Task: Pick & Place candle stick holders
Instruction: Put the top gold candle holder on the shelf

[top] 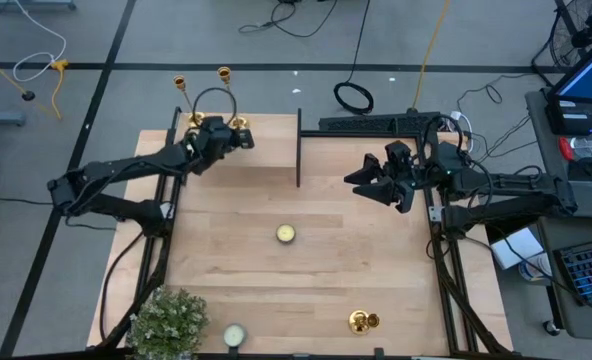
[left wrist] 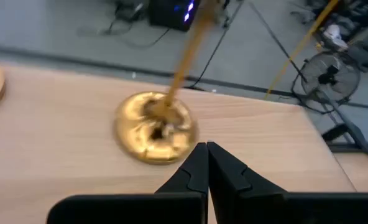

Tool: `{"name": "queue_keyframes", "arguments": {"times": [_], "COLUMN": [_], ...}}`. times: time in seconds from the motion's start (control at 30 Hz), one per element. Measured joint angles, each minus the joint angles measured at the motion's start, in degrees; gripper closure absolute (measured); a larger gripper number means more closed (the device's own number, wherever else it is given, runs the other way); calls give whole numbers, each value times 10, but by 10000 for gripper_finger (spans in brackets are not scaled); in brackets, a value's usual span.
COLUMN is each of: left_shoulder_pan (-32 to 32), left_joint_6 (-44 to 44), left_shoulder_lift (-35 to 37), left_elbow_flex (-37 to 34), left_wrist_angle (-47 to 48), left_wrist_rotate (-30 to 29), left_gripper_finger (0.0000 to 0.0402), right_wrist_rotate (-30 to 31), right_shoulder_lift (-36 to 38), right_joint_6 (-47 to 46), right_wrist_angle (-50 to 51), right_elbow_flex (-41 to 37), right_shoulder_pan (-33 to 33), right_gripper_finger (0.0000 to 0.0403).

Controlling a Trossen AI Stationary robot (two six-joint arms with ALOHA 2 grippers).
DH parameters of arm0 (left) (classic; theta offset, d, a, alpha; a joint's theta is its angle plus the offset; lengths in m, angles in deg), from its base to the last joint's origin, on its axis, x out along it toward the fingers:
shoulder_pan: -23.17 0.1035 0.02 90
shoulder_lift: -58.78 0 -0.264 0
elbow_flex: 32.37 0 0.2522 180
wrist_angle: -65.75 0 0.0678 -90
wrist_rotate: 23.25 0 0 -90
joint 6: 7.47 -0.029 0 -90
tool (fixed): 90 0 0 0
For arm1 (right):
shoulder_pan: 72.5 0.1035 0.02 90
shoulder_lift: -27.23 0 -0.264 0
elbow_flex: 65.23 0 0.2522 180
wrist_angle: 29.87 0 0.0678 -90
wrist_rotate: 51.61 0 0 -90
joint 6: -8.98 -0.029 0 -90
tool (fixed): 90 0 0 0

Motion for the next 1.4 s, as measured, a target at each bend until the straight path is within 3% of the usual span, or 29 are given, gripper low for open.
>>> {"name": "queue_keyframes", "arguments": {"times": [0.27, 0.47, 0.67, 0.77, 0.97, 1.4], "left_shoulder_pan": [23, 14, 5, 3, -3, 3], "left_joint_6": [-51, -85, -128, -110, -51, -57], "left_shoulder_lift": [-6, -30, -105, -141, -162, -177], "left_elbow_flex": [13, 93, 228, 268, 265, 263], "left_wrist_angle": [-10, 116, 298, 348, 348, 345], "left_wrist_rotate": [21, 23, 28, 27, 29, 17], "left_gripper_finger": [401, 401, 401, 401, 401, 401], "right_wrist_rotate": [-1, -2, -16, -16, -36, -45], "right_shoulder_lift": [0, 0, 0, 0, 0, 10], "right_joint_6": [-8, -15, -22, -22, -38, -41], "right_wrist_angle": [7, 8, 8, 7, -1, -1], "right_elbow_flex": [0, 0, 0, 0, 0, -1], "right_shoulder_pan": [-5, -9, -21, -21, -21, -21], "right_gripper_finger": [181, 181, 181, 181, 181, 181]}}
